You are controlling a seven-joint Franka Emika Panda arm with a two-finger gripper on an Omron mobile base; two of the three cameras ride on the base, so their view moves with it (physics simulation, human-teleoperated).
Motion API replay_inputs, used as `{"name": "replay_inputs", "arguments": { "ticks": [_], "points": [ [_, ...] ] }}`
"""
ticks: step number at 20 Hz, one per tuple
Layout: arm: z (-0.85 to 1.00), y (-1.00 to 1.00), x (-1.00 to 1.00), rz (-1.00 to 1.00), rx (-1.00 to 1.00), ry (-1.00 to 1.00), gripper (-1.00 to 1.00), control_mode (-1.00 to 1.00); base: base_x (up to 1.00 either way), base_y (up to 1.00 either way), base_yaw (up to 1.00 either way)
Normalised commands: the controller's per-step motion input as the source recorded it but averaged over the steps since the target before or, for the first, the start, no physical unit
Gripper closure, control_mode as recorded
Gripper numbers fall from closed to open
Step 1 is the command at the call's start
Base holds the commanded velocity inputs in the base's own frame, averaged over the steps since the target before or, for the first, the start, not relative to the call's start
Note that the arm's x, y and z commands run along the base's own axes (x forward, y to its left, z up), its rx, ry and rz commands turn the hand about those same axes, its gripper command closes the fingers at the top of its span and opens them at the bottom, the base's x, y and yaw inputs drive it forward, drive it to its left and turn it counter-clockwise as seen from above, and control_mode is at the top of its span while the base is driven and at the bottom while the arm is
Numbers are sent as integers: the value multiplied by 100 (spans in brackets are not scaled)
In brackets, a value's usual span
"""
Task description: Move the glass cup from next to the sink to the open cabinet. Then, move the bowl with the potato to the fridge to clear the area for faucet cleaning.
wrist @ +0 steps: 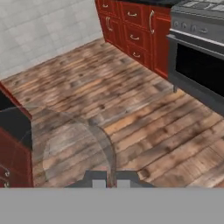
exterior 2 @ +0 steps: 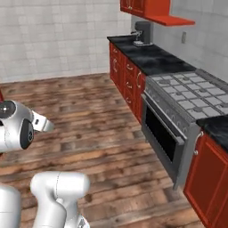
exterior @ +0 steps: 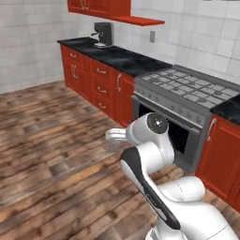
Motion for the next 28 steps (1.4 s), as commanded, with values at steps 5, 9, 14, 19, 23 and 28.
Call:
{"name": "replay_inputs", "arguments": {
  "ticks": [5, 9, 14, 19, 23, 28],
  "points": [
    [0, 0, 0, 0, 0, 0, 100, 100, 84, 19, -56],
    [0, 0, 0, 0, 0, 0, 100, 100, 15, -9, -80],
    [0, 0, 0, 0, 0, 0, 100, 100, 0, 0, -100],
    [0, 0, 0, 0, 0, 0, 100, 100, 4, -6, -95],
    [0, 0, 0, 0, 0, 0, 100, 100, 14, -23, -84],
    [0, 0, 0, 0, 0, 0, 100, 100, 18, -37, -81]
  ]
}}
